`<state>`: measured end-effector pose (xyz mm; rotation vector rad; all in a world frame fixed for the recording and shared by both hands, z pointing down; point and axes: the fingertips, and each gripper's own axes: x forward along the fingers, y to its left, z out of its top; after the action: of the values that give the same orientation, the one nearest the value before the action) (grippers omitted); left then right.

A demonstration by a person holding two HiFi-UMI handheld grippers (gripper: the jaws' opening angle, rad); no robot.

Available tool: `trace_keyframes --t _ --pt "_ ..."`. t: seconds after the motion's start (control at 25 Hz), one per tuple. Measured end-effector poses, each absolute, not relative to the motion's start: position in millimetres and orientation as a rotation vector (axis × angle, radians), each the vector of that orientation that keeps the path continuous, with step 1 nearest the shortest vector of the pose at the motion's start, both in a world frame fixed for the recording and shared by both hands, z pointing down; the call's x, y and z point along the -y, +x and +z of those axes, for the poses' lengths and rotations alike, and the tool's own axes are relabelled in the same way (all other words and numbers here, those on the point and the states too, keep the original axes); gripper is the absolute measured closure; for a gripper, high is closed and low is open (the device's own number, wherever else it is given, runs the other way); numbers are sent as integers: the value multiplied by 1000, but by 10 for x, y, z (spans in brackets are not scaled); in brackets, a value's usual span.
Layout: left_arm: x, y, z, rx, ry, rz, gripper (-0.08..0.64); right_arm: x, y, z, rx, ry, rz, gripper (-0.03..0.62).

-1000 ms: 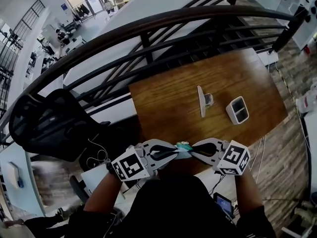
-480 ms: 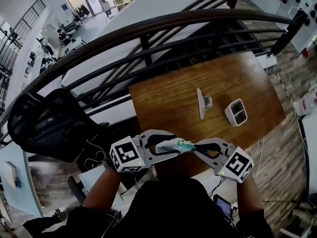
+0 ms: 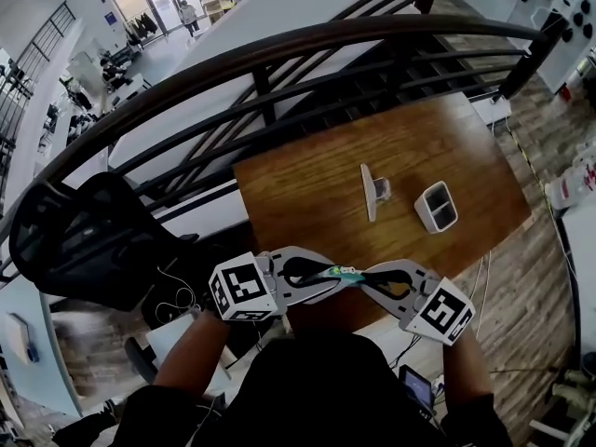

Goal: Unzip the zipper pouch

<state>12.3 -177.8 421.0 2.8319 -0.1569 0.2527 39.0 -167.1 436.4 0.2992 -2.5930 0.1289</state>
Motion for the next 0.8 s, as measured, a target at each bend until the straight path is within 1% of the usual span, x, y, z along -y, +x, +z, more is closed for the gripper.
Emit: trace_keyframes --t 0.36,0.44,0.52,0.6,0.64,0.8 --pt "1664 147 4284 114 2890 394 494 1620 412 4461 2556 340 136 572" --pt "1638 149 4303 109 2889 416 520 1583 408 4496 2549 330 160 570" --pt "1606 156 4320 105 2902 444 540 1523 406 4521 2561 304 240 549" --pt "1571 169 4338 91 2921 474 543 1475 414 4498 2596 289 361 488" --pt "1553 177 4345 81 2931 486 543 1465 420 4462 2621 293 419 477" --pt "1493 213 4370 49 2958 526 545 1494 398 4259 2745 338 640 479"
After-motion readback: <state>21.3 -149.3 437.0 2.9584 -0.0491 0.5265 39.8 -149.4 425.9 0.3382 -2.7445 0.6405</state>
